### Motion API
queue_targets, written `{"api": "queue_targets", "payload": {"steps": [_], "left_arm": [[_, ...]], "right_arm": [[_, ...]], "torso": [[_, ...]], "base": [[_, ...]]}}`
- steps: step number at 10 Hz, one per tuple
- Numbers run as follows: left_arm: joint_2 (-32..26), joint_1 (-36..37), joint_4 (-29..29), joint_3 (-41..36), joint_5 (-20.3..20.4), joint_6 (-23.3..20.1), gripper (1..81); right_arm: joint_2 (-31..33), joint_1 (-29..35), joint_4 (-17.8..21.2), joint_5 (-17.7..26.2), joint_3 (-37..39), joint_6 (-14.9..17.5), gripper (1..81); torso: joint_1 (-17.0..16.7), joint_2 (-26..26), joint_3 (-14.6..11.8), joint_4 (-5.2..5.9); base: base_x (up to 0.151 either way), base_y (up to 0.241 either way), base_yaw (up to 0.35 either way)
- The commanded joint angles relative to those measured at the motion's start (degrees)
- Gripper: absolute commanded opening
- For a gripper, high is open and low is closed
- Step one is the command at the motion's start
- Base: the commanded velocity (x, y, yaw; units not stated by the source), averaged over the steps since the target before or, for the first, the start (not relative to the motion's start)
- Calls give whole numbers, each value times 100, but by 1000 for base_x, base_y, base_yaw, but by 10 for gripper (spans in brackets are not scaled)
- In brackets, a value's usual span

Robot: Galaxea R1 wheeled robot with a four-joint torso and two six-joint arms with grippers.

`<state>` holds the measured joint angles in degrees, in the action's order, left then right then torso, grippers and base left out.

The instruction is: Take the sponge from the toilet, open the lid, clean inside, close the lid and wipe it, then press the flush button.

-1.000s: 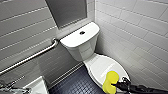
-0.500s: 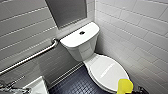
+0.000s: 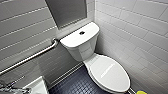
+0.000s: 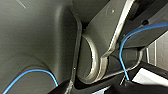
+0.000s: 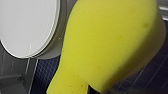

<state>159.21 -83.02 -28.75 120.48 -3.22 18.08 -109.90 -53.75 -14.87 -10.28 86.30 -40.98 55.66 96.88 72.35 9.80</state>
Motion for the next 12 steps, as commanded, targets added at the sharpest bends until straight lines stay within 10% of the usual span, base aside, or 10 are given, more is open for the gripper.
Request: {"api": "queue_targets", "payload": {"steps": [1,6,12], "left_arm": [[-117,-114,-17,-68,-408,-15,811],[-170,-70,-26,-103,-399,-15,811],[-196,-9,-35,-86,-408,-15,811]], "right_arm": [[309,-940,-50,-719,200,11,10],[-914,-2857,-956,-1767,1556,12,10],[-2407,-3789,-1492,-1820,3110,38,10]], "torso": [[0,0,0,0],[0,2,-2,0],[-664,-1030,-4,0]], "base": [[0,0,0],[0,0,0],[0,0,0]]}}
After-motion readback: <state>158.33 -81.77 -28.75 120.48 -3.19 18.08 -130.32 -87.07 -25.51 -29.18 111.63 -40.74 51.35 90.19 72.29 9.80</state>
